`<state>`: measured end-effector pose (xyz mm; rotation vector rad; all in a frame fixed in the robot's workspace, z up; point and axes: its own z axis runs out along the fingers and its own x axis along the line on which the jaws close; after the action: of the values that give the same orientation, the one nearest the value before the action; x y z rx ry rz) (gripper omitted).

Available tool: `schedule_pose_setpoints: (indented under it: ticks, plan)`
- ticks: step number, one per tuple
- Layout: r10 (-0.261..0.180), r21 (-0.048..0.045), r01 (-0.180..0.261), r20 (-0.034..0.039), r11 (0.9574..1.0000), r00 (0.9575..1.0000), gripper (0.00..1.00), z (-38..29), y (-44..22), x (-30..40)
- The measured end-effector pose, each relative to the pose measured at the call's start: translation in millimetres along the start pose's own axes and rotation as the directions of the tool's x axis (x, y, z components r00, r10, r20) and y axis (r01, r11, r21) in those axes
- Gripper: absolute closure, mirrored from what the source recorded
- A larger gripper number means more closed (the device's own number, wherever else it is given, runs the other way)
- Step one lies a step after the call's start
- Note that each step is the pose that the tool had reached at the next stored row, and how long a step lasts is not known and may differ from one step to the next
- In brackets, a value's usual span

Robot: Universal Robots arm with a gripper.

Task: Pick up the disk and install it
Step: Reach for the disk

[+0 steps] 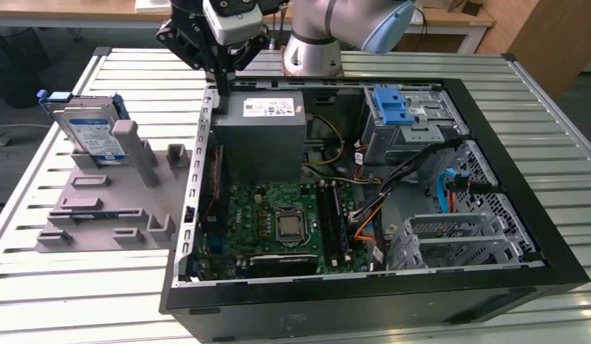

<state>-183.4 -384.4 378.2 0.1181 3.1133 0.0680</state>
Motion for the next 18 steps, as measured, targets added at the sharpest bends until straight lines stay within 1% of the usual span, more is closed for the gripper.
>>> schedule_pose_setpoints:
  ticks: [6, 11, 14, 18]
  plan:
    - [0.000, 0.0003, 0.000, -0.0004, 1.0000, 1.0000, 0.89, 0.4, 1.8, 2.3]
    - [0.000, 0.0003, 0.000, -0.0014, 1.0000, 1.0000, 0.89, 0.8, 6.1, 6.0]
    - [0.000, 0.0004, 0.000, -0.0020, 1.0000, 1.0000, 0.89, 1.0, 8.0, 9.8]
    - [0.000, 0.0005, 0.000, -0.0024, 1.0000, 1.0000, 0.89, 1.0, 10.7, 16.7]
